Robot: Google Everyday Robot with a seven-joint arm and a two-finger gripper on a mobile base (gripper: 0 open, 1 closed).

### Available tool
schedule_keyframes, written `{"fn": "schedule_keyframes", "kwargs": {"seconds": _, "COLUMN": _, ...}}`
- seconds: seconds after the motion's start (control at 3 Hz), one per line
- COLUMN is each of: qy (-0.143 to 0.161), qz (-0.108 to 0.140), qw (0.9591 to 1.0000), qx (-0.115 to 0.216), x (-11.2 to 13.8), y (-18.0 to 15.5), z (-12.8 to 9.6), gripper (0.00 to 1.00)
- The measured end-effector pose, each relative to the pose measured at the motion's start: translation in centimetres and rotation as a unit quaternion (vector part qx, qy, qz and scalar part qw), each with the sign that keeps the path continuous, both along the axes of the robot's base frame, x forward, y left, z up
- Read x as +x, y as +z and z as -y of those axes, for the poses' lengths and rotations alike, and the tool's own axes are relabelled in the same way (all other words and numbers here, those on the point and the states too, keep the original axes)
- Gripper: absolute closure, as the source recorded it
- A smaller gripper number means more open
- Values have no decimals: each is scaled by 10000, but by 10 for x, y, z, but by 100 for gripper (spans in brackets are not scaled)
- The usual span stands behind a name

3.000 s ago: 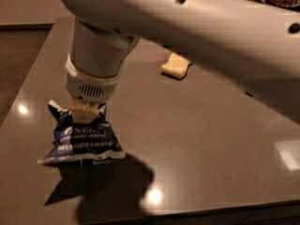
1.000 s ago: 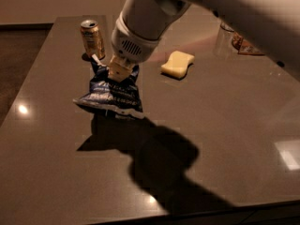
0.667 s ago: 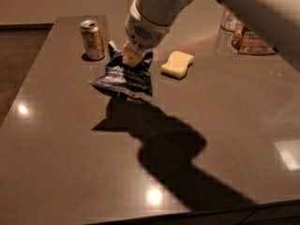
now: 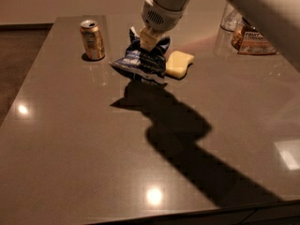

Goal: Move blue chip bag near sponge

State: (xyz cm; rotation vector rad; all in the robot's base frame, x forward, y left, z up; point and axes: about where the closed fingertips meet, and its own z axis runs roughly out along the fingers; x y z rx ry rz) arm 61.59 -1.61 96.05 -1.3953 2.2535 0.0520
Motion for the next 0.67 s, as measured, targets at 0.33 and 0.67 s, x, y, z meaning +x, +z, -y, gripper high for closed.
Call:
{"fn": "schedule_keyframes", "kwargs": {"seconds": 0.33, "qy": -99, "qz": 136, "qw": 9999, "qx": 26, "x": 21, "y": 2, "z": 2, "gripper": 50}}
{"fn": "schedule_keyframes", "kwargs": {"seconds": 0.67, "qy": -219, "qz": 175, "qw": 9996, "qx": -27, "x": 36, "y": -1, "z": 9, "gripper": 19}}
